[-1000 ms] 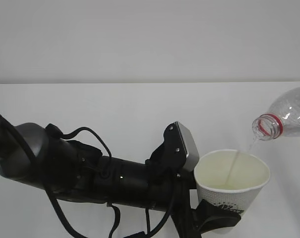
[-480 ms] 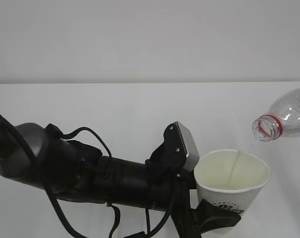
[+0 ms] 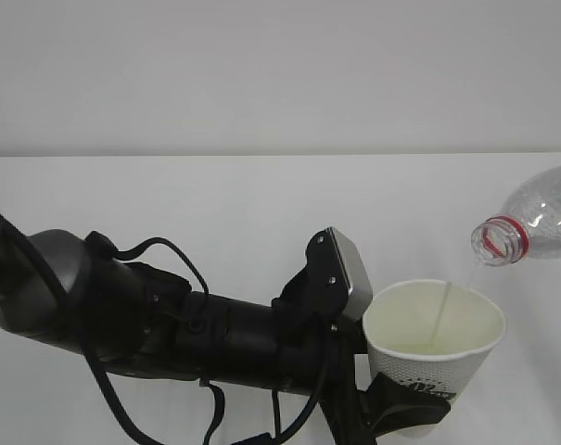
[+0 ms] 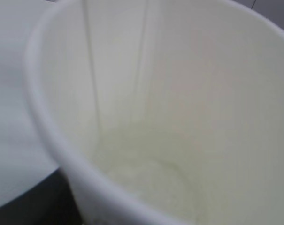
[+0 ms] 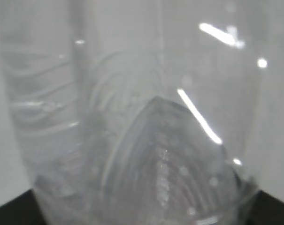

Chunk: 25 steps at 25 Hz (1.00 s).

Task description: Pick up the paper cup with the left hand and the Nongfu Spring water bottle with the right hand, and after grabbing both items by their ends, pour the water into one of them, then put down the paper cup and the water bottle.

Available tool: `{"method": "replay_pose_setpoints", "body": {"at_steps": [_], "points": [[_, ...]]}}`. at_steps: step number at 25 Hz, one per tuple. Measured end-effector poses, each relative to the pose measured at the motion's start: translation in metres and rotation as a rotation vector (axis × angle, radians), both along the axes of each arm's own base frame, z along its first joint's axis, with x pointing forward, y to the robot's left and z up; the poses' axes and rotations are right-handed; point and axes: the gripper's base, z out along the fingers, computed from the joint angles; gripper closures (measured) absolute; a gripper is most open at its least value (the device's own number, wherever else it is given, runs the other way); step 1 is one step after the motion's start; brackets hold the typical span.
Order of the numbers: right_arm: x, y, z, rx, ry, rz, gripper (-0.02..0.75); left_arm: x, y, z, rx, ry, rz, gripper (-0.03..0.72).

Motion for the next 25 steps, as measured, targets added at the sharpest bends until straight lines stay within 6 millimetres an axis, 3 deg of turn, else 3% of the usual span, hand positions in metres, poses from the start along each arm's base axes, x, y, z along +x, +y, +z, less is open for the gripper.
{"method": "replay_pose_setpoints", "body": {"at_steps": [25], "points": [[0.0000,-0.0002,0.0000,-0.008,-0.002,0.000,0.269,0.0000,0.0000,0.0000,0.000,0.000,0.000,0.183]]}}
